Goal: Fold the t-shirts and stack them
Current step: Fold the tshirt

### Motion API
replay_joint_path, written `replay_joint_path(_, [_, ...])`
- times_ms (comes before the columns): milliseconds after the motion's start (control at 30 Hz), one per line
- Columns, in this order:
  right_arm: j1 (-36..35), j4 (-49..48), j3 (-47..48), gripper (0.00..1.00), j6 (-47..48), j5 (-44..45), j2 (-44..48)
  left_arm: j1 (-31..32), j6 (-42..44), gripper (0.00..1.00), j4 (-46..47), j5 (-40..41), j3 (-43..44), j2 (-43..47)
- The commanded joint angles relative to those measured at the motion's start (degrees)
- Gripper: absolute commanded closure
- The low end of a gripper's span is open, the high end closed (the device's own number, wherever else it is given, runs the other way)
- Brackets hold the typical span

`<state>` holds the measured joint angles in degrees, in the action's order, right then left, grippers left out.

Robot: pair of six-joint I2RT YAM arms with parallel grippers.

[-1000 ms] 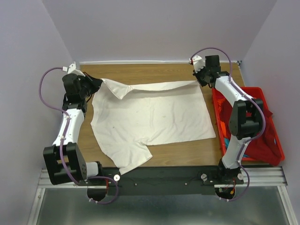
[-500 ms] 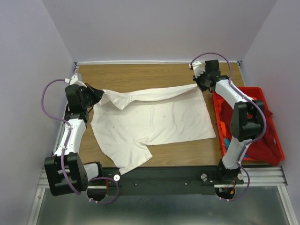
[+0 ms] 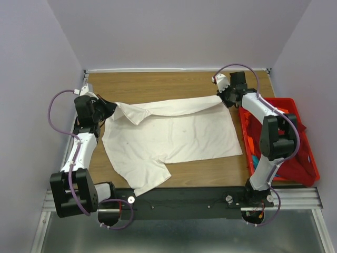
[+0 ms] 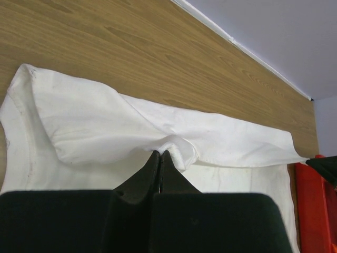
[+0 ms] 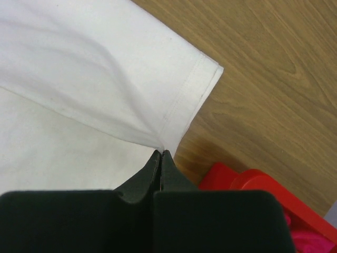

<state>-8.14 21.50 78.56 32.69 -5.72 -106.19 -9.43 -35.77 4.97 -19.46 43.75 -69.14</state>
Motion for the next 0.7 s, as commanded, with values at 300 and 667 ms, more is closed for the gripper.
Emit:
replay_joint_path(300, [-6.6, 2.6, -2.5, 0.42, 8.4, -8.8, 6.8, -0.5, 1.5, 1.0, -1.4, -2.7, -5.8, -1.5])
replay_joint_path(667, [-33.2, -2.1, 5.8, 0.41, 13.7, -17.4, -5.7, -0.5, 0.3, 1.0, -0.9, -3.3, -6.7, -1.2])
